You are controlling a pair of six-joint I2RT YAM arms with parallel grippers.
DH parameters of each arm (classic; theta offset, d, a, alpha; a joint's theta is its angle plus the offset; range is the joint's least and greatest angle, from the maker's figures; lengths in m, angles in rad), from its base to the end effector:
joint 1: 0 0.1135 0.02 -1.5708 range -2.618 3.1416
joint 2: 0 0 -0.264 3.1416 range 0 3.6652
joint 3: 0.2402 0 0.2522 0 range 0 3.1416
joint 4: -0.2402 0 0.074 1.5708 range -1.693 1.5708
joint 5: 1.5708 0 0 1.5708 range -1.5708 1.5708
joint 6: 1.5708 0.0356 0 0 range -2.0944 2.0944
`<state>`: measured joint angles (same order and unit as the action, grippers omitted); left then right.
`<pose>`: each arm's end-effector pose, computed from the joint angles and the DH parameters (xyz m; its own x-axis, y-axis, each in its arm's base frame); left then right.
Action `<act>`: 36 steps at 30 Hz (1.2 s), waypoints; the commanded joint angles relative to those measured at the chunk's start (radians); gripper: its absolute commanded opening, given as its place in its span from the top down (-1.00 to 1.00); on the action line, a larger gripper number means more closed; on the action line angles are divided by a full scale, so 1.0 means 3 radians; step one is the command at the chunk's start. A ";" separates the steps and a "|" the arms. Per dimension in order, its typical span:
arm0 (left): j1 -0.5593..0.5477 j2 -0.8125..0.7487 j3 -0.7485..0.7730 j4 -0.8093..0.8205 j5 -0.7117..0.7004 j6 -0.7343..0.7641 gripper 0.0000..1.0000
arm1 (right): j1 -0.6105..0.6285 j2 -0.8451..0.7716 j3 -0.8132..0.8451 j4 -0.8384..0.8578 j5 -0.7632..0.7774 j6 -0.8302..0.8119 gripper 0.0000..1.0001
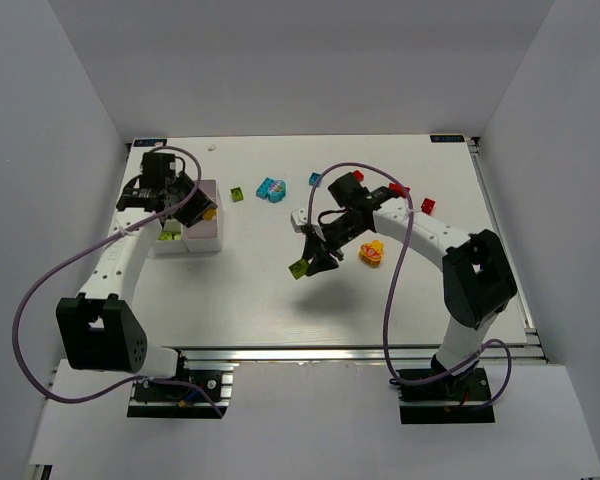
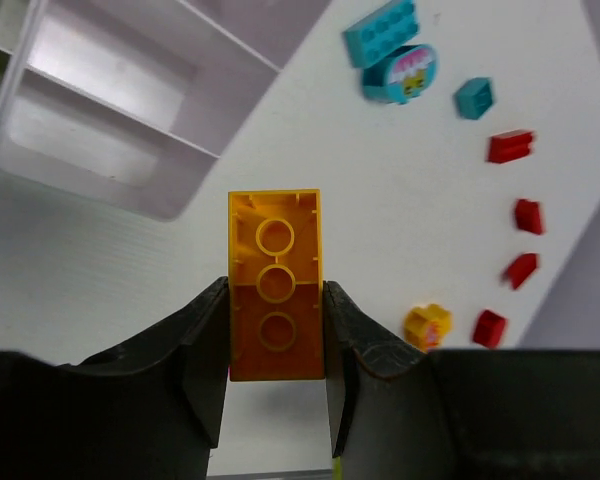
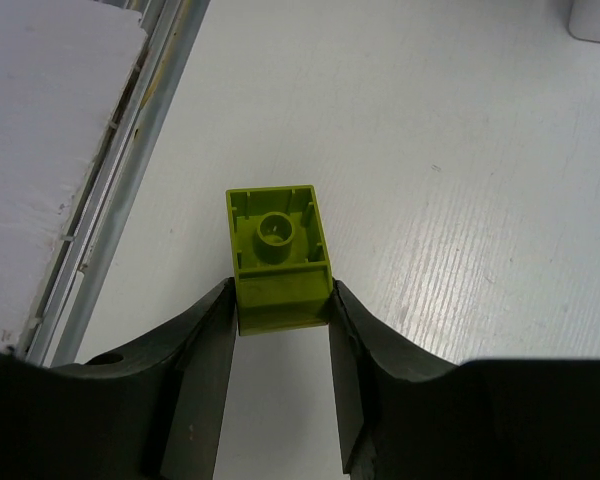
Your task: Sort the legos into containers by color
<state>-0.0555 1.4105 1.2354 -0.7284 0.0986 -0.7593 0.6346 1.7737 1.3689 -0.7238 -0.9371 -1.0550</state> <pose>0.2966 -0.0200 0.3046 -0.6487 -0.6501 -0.3956 -0.4557 0.7482 -0.4821 0.2751 0.2381 0.2448 0.1879 -0.5013 -0.8446 -0.9433 -0.3317 -0.0130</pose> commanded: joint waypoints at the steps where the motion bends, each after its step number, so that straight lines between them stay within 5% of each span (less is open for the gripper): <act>1: 0.0108 -0.0013 0.0228 -0.0154 0.0249 -0.0606 1.00 | -0.0024 -0.0165 -0.0063 0.0142 -0.0041 0.0101 1.00; 12: 0.0323 0.0043 0.0019 -0.0032 0.0469 -0.1942 1.00 | -0.0075 -0.0247 -0.0196 0.0316 -0.0082 0.0208 1.00; 36: 0.0389 0.0544 0.0443 0.0265 0.0500 -0.2378 1.00 | -0.0116 -0.0339 -0.0340 0.0424 -0.0082 0.0244 1.00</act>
<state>0.0570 1.5764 1.3293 -0.6708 0.2337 -1.4502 0.6079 1.7145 1.2732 -0.6170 -0.9413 -0.9932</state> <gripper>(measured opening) 0.473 0.447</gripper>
